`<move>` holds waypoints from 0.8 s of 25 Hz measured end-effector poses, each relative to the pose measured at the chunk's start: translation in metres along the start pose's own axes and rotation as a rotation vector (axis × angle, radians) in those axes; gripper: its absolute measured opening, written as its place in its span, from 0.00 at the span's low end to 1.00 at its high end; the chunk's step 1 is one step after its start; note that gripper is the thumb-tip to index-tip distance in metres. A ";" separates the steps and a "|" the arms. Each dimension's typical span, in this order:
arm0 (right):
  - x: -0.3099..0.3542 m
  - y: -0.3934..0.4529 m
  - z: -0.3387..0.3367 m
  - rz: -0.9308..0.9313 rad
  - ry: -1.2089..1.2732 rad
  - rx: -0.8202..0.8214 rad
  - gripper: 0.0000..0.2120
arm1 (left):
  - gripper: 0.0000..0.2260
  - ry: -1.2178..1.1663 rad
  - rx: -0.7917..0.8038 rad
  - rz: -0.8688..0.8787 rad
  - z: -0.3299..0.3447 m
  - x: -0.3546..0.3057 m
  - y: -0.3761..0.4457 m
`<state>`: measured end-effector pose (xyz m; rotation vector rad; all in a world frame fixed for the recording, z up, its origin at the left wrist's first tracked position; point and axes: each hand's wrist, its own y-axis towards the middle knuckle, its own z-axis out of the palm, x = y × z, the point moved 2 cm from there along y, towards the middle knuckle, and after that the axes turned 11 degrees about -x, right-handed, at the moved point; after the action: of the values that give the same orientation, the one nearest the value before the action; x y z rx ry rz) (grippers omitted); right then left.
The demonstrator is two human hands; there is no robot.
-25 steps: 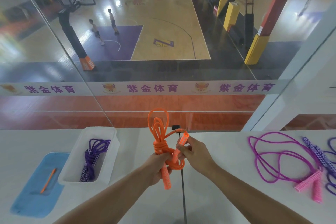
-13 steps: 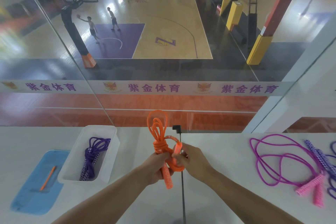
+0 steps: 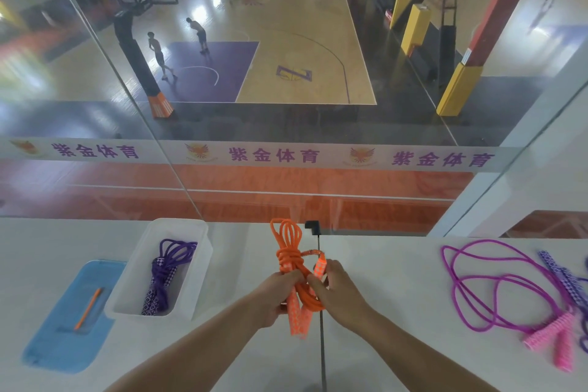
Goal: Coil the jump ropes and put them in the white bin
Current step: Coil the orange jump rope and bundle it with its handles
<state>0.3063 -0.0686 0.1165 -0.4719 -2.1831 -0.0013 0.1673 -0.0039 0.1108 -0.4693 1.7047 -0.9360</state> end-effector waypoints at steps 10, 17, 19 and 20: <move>0.008 -0.004 0.006 0.203 0.470 0.333 0.37 | 0.11 -0.396 0.091 -0.019 -0.008 -0.010 -0.008; 0.007 -0.008 0.045 0.235 0.335 0.505 0.14 | 0.08 -0.597 -0.166 -0.038 -0.057 -0.005 0.001; 0.023 -0.003 0.065 0.253 0.269 0.607 0.11 | 0.09 -0.599 -0.248 -0.014 -0.078 0.001 0.000; 0.031 0.000 0.077 0.260 0.235 0.639 0.11 | 0.09 -0.591 -0.273 0.006 -0.091 0.003 0.001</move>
<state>0.2304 -0.0448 0.0935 -0.3569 -1.7515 0.7224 0.0820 0.0260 0.1180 -0.8292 1.2859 -0.4865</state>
